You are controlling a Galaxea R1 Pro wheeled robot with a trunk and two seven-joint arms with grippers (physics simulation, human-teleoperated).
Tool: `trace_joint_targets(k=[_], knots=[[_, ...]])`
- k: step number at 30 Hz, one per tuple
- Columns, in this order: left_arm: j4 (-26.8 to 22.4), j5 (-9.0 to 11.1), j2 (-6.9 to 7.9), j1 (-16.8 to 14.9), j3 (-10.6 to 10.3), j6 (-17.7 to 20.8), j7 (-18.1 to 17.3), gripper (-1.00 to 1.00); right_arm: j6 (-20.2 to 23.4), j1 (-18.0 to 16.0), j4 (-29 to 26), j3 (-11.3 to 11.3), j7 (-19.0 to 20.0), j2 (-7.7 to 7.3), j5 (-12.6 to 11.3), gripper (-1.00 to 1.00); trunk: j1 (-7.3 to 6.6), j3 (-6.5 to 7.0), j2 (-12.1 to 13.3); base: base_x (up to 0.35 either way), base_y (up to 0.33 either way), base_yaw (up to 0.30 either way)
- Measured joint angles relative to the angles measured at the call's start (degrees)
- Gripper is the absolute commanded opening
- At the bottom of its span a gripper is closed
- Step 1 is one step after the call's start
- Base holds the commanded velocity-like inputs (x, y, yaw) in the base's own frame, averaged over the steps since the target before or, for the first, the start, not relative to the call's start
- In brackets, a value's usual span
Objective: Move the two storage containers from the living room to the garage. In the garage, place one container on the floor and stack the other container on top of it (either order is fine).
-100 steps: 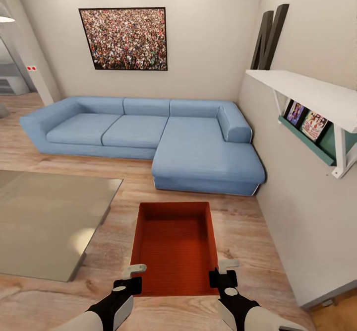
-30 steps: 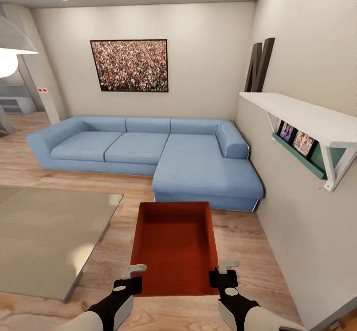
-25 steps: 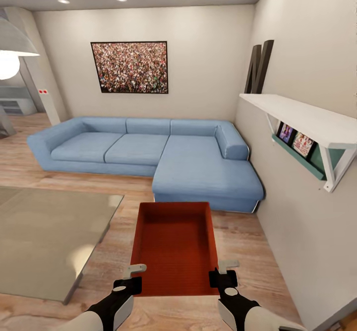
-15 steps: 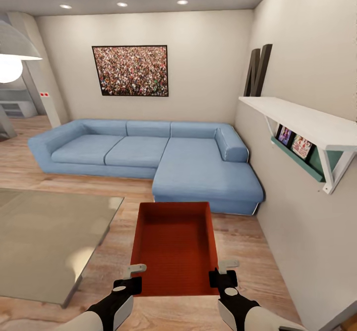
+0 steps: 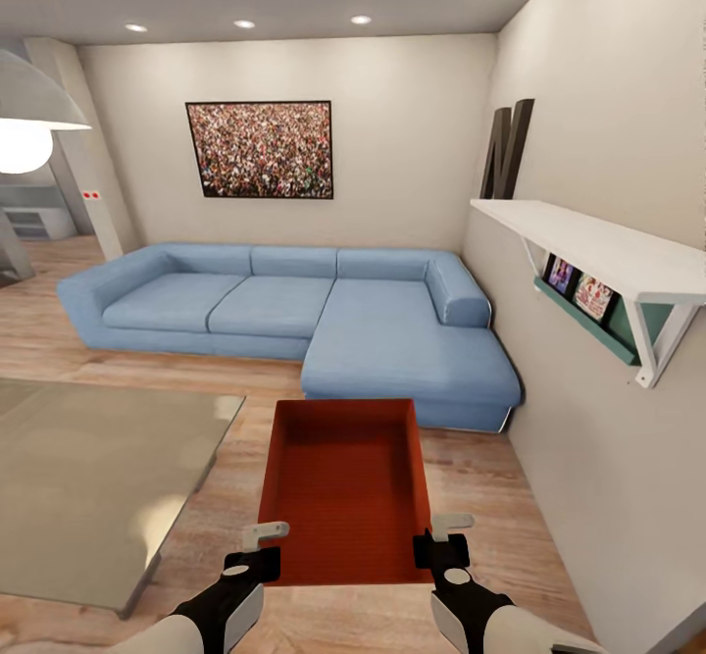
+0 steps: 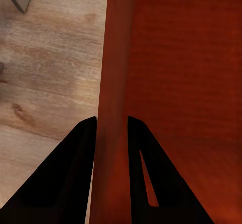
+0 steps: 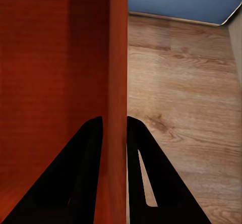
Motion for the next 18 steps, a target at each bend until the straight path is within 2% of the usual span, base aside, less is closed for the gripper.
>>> trace_joint_targets(k=[18], knots=[[0.0,0.0,0.00,0.0,0.0,0.0,0.0,-1.00,0.0,0.0,0.0,0.0,0.0,0.00,0.0,-1.00,0.00,1.65,0.0,0.000,0.000,0.000]])
